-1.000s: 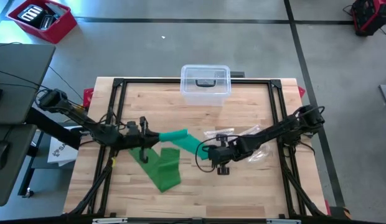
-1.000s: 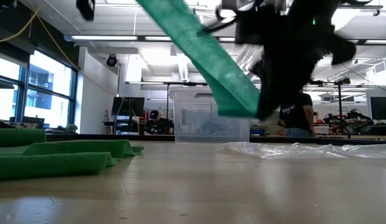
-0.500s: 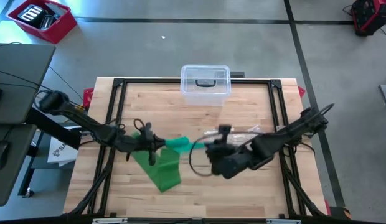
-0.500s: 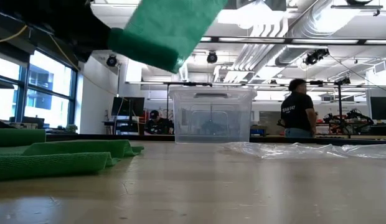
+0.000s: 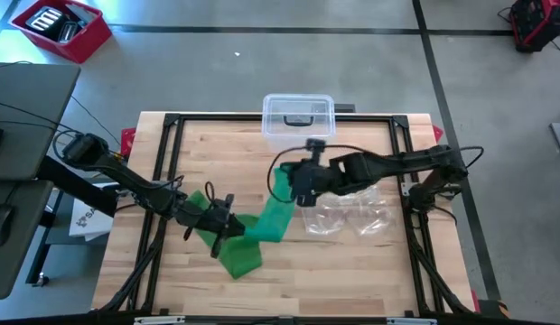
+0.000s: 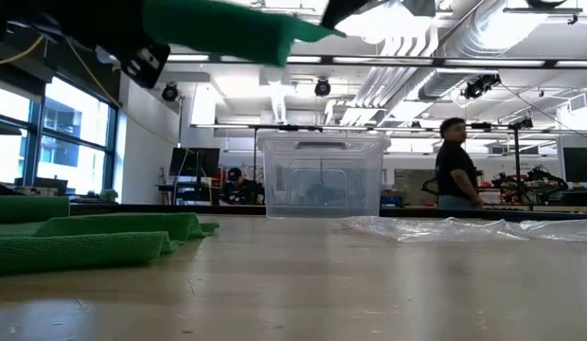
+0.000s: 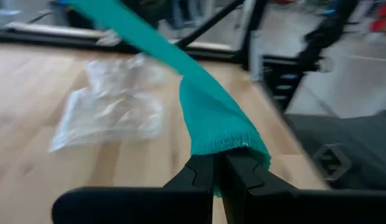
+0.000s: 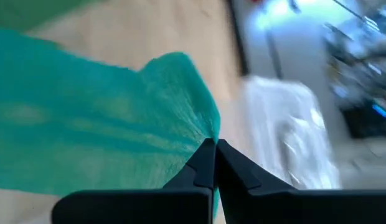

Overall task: Roll bandage
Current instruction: Roll the blue bandage

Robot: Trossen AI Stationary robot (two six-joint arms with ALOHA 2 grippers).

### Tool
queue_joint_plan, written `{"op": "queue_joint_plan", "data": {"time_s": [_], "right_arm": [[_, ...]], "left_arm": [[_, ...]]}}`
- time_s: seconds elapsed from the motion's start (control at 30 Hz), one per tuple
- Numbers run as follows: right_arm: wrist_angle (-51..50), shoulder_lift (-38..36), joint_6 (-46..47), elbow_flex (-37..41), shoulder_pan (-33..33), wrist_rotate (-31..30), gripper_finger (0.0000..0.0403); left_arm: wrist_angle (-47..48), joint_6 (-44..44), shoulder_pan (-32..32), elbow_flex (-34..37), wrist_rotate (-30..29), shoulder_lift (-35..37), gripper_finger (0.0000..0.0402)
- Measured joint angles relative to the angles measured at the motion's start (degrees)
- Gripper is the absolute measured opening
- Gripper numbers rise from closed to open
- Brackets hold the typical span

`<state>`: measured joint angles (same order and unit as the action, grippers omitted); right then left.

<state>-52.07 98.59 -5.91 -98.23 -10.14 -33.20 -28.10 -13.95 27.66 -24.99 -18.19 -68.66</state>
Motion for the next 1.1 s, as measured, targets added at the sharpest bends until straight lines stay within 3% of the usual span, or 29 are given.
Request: {"op": "queue_joint_plan", "data": {"time_s": [0.2, 0.4, 0.53, 0.63, 0.7, 0.8, 0.97, 1.1], "right_arm": [[5.0, -0.1, -3.1, -0.9, -6.0, 3.4, 0.0], [5.0, -0.1, -8.6, -4.5, -15.1, 18.8, 0.0], [6.8, -0.5, -10.0, -8.3, -19.0, 16.0, 0.0], [10.1, -0.9, -12.5, -10.3, -19.9, 6.5, 0.0], [11.2, -0.8, -13.3, -10.7, -19.0, -0.9, 0.0], [9.6, -0.8, -11.6, -10.7, -14.9, -6.6, 0.0], [4.9, -0.8, -7.7, -6.7, -4.4, -5.0, 0.0], [3.7, -0.8, -4.7, 1.3, 3.3, 0.0, 0.0]], "left_arm": [[7.9, -4.8, -4.1, 0.0, -6.2, 0.0, 0.0001], [9.9, -5.7, -8.1, 0.0, -8.2, -0.3, 0.0001], [9.4, -5.1, -9.7, 0.0, -7.4, -0.8, 0.0001], [7.0, -5.3, -10.0, 0.0, -4.9, -2.2, 0.0001], [4.8, -4.9, -9.9, 0.0, -1.3, -3.4, 0.0001], [0.7, -5.2, -9.1, 0.0, 5.6, -5.8, 0.0001], [-5.6, -4.8, -6.7, 0.0, 14.9, -10.1, 0.0001], [-11.0, -1.5, -2.8, 0.0, 15.2, -11.7, 0.0001]]}}
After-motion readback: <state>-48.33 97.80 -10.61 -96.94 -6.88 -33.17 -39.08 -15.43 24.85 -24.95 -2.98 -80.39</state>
